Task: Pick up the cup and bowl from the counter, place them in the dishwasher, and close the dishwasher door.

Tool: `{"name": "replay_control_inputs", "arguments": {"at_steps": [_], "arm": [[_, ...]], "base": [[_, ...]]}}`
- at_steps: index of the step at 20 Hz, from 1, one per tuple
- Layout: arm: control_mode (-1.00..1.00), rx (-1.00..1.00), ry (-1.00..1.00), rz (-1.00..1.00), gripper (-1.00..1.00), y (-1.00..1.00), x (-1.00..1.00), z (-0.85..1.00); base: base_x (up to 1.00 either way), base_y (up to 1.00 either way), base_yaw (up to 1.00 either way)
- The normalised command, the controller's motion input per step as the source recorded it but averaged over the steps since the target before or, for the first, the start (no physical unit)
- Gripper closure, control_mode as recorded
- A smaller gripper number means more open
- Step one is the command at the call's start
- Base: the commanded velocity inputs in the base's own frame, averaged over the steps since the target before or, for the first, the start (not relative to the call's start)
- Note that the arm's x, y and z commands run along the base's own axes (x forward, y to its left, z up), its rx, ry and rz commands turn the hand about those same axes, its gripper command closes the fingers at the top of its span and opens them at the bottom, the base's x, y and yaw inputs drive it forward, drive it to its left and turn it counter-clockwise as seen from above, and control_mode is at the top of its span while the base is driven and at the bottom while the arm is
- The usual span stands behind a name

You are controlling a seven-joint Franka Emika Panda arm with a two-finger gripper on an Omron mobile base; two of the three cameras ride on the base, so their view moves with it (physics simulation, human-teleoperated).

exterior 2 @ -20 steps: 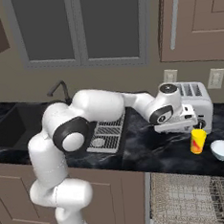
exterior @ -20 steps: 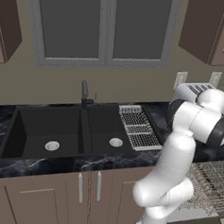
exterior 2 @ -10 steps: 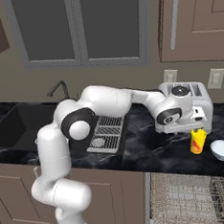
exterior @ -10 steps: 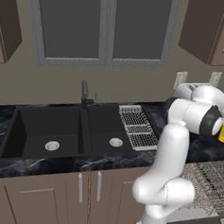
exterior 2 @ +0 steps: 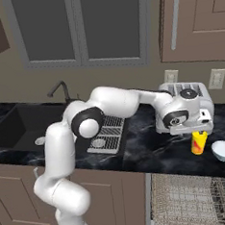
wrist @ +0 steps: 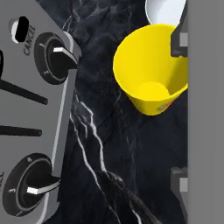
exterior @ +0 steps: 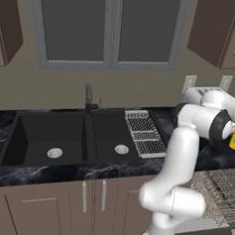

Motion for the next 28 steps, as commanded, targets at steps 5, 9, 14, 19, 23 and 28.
{"name": "replay_control_inputs", "arguments": {"at_steps": [5,9,14,19,23,28], "arm": [[-1.00,0.00,0.00,0.00,-1.00,-0.07,0.23,-0.18],[-1.00,0.00,0.00,0.00,-1.00,-0.15,0.23,-0.15],[-1.00,0.00,0.00,0.00,-1.00,-0.21,0.21,-0.14],[-1.00,0.00,0.00,0.00,-1.00,-0.17,0.20,-0.14],[-1.00,0.00,0.00,0.00,1.00,-0.01,0.18,-0.16],[-1.00,0.00,0.00,0.00,1.00,0.00,0.01,-0.09]], "base": [[0.00,0.00,0.00],[0.00,0.00,0.00],[0.00,0.00,0.00],[0.00,0.00,0.00],[0.00,0.00,0.00],[0.00,0.00,0.00]]}}
